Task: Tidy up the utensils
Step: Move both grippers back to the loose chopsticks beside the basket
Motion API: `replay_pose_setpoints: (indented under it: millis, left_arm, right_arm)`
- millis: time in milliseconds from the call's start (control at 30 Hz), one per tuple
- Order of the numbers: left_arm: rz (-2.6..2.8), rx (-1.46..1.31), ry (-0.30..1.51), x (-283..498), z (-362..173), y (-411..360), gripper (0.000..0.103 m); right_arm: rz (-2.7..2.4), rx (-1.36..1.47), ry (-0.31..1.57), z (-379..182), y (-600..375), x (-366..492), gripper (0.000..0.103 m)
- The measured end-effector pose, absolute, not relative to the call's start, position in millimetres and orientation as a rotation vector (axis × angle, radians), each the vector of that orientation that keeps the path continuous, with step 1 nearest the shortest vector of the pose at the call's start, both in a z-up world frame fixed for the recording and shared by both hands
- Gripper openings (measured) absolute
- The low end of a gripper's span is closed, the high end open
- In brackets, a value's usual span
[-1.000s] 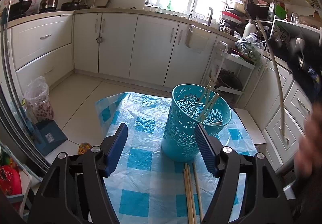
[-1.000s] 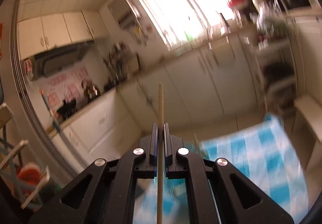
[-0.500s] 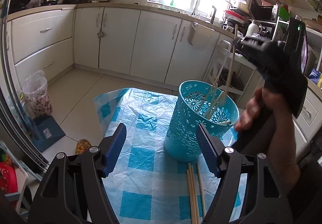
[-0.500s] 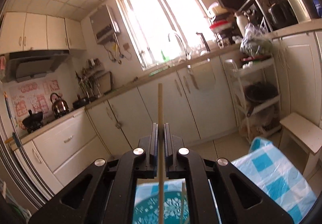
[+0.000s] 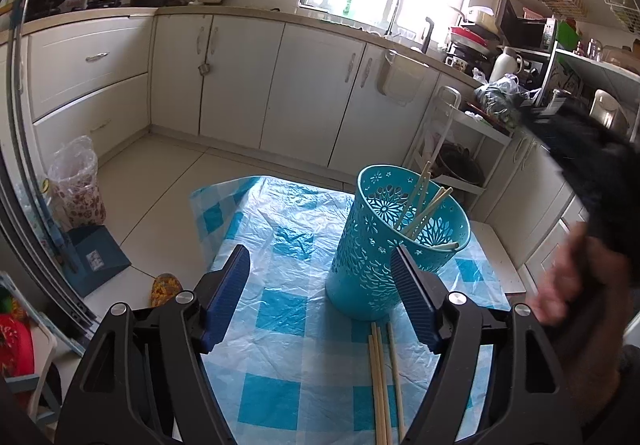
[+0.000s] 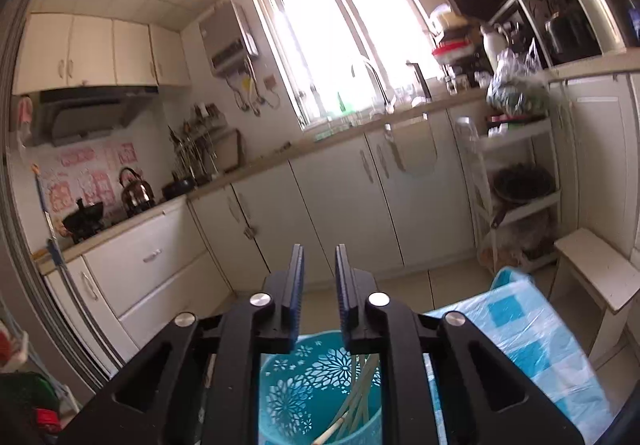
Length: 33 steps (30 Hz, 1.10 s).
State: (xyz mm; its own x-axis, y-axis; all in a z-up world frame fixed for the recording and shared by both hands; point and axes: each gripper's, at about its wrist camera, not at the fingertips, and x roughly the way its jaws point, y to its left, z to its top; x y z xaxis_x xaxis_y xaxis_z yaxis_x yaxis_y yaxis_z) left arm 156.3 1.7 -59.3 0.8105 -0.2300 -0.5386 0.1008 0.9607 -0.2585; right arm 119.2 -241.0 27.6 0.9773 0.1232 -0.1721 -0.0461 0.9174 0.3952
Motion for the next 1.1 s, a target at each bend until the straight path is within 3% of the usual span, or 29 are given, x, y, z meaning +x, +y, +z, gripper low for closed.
replay_pose_setpoints:
  millis: [167, 333, 433, 733, 933, 1100]
  left_arm:
    - [-0.168, -0.222, 0.614, 148, -65, 8, 0.071]
    - [-0.164, -0.228, 0.679, 140, -85, 10, 0.071]
    - [-0.17, -0.205, 0.698, 136, -92, 7, 0.071]
    - [-0.182, -0.169, 0.744, 131, -110, -3, 0.071]
    - [-0.189, -0.155, 0.748, 129, -111, -8, 0.071]
    - [-0.193, -0.143, 0.759, 128, -115, -13, 0.071]
  right_arm:
    - [0.091, 0.358, 0.327, 1, -239, 74, 0.022]
    - [0.143, 0.277, 0.791, -114, -210, 80, 0.018]
    - [0.138, 0.295, 0.924, -155, -202, 92, 0.018]
    - [0.117, 0.233, 0.963, -172, -182, 106, 0.018]
    - [0.108, 0.208, 0.967, -172, -183, 96, 0.008]
    - [0.108, 0.21, 0.971, -172, -195, 87, 0.007]
